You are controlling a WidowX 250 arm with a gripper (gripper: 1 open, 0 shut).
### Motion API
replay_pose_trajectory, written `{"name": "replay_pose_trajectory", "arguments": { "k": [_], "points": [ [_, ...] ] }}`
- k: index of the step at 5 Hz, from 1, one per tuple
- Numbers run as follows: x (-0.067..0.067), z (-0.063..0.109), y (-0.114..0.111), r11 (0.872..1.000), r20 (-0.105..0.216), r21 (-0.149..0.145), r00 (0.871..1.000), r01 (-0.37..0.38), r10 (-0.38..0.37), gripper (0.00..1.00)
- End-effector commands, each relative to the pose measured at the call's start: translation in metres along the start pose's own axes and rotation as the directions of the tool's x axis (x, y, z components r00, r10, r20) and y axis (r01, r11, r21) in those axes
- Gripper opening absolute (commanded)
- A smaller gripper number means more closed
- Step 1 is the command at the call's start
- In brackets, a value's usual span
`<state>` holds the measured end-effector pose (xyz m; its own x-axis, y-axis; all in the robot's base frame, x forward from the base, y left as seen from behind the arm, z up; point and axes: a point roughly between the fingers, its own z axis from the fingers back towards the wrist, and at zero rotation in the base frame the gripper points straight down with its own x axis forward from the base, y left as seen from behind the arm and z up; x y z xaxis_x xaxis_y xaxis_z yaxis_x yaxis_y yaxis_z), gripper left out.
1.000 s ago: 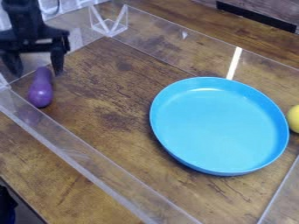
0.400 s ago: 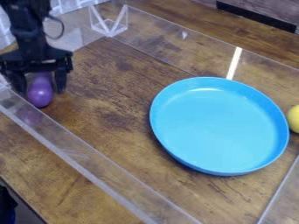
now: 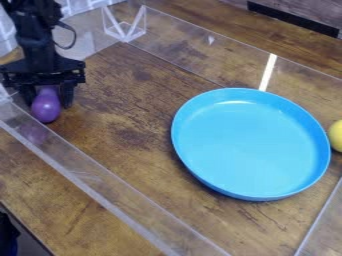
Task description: Put the purple eggplant on the blue tray
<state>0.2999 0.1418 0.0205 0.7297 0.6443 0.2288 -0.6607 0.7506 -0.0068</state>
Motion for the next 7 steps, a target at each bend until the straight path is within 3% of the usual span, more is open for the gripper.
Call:
{"name": "replay_pose_trajectory", "arguments": {
  "k": [1, 2, 3, 4, 5, 6, 7],
  "points": [
    [0.001, 0.029, -0.013, 0.993, 0.075, -0.042, 0.991, 0.115, -0.111, 0.0],
    [0.005, 0.072, -0.032, 0.99, 0.109, -0.04, 0.986, 0.133, -0.128, 0.0],
    [0.002, 0.121, -0.061, 0.986, 0.135, -0.063, 0.98, 0.153, -0.143, 0.0],
    [-0.02, 0.143, -0.102, 0.973, 0.133, -0.11, 0.973, 0.205, -0.19, 0.0],
    [-0.046, 0.144, -0.139, 0.96, 0.119, -0.124, 0.964, 0.252, -0.238, 0.0],
    [-0.069, 0.144, -0.157, 0.953, 0.117, -0.119, 0.957, 0.28, -0.267, 0.0],
    [-0.088, 0.151, -0.172, 0.921, 0.123, -0.129, 0.927, 0.368, -0.354, 0.0]
  ]
}}
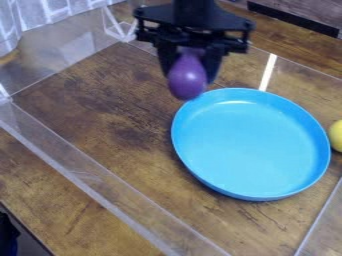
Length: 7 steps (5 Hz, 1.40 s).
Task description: Put the purple eggplant on the blue tray
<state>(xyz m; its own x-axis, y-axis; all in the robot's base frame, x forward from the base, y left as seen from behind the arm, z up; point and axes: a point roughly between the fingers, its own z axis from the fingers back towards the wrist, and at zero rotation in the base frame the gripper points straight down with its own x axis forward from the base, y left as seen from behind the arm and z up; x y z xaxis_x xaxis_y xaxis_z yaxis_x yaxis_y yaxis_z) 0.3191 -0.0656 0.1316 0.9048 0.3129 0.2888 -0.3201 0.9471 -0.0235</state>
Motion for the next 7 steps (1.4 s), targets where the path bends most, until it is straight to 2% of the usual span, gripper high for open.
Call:
{"name": "replay_pose_trajectory", "arguments": {
  "k": [1, 2, 3, 4, 6, 7],
  "points": [
    [-0.004, 0.022, -0.019, 0.996, 0.044, -0.036, 0.995, 0.087, -0.085, 0.0],
    [-0.02, 0.017, -0.023, 0.994, 0.043, -0.03, 0.994, 0.103, -0.101, 0.0],
    [-0.034, 0.006, -0.023, 0.995, 0.044, -0.022, 0.994, 0.102, -0.101, 0.0],
    [-0.041, 0.0, -0.024, 0.987, 0.039, -0.036, 0.987, 0.159, -0.158, 0.0],
    [-0.047, 0.004, -0.017, 0.964, 0.027, -0.07, 0.967, 0.255, -0.254, 0.0],
    [-0.051, 0.002, -0.008, 0.976, 0.018, -0.053, 0.977, 0.211, -0.211, 0.0]
  ]
}}
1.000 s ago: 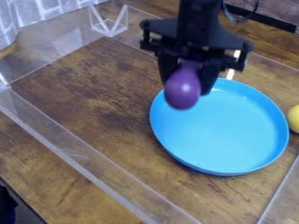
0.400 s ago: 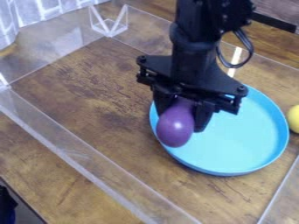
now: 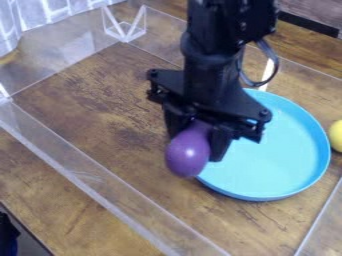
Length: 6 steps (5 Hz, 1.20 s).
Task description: Put the purple eggplant on the blue tray
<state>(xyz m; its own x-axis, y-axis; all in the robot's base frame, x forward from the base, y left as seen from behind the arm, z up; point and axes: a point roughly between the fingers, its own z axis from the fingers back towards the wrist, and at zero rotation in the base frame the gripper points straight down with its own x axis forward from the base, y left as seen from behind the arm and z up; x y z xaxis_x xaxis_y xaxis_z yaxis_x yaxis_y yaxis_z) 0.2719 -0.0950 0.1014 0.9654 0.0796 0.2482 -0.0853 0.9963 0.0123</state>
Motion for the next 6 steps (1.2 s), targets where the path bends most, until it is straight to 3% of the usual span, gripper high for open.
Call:
{"name": "replay_pose_trajectory", "arguments": {
  "k": [1, 3, 5, 6],
  "points": [
    [0.007, 0.018, 0.02, 0.997, 0.06, -0.004, 0.995, -0.075, 0.075, 0.0],
    [0.025, 0.03, 0.095, 0.998, 0.075, -0.001, 0.996, -0.056, 0.056, 0.0],
    [0.03, 0.047, 0.086, 1.0, 0.077, 0.0, 0.997, -0.031, 0.031, 0.0],
    [0.031, 0.046, 0.071, 1.0, 0.088, -0.013, 0.996, 0.006, -0.005, 0.0]
  ]
}}
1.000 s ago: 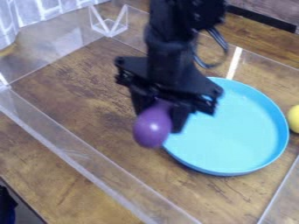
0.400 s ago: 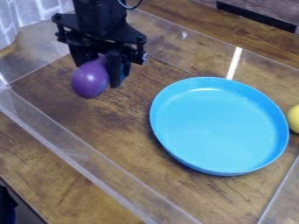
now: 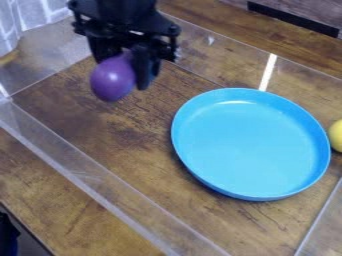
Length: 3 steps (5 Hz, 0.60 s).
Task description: Put the purple eggplant on the blue tray
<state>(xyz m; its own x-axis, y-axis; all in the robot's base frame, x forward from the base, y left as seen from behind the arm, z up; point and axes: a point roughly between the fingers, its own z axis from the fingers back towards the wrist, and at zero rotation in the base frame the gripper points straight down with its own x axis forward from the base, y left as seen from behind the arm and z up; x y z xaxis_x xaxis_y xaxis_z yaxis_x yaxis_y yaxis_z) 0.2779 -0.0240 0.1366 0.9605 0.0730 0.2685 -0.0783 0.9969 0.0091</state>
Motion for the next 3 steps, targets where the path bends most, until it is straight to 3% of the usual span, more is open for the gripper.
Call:
{"name": "replay_pose_trajectory", "arguments": {
  "k": [1, 2, 3],
  "points": [
    [0.01, 0.014, -0.014, 0.999, 0.064, -0.016, 0.997, 0.031, -0.03, 0.0],
    [0.006, 0.013, -0.026, 0.994, 0.071, -0.032, 0.992, 0.102, -0.1, 0.0],
    [0.002, 0.01, -0.046, 0.98, 0.079, -0.059, 0.979, 0.192, -0.187, 0.0]
  ]
}}
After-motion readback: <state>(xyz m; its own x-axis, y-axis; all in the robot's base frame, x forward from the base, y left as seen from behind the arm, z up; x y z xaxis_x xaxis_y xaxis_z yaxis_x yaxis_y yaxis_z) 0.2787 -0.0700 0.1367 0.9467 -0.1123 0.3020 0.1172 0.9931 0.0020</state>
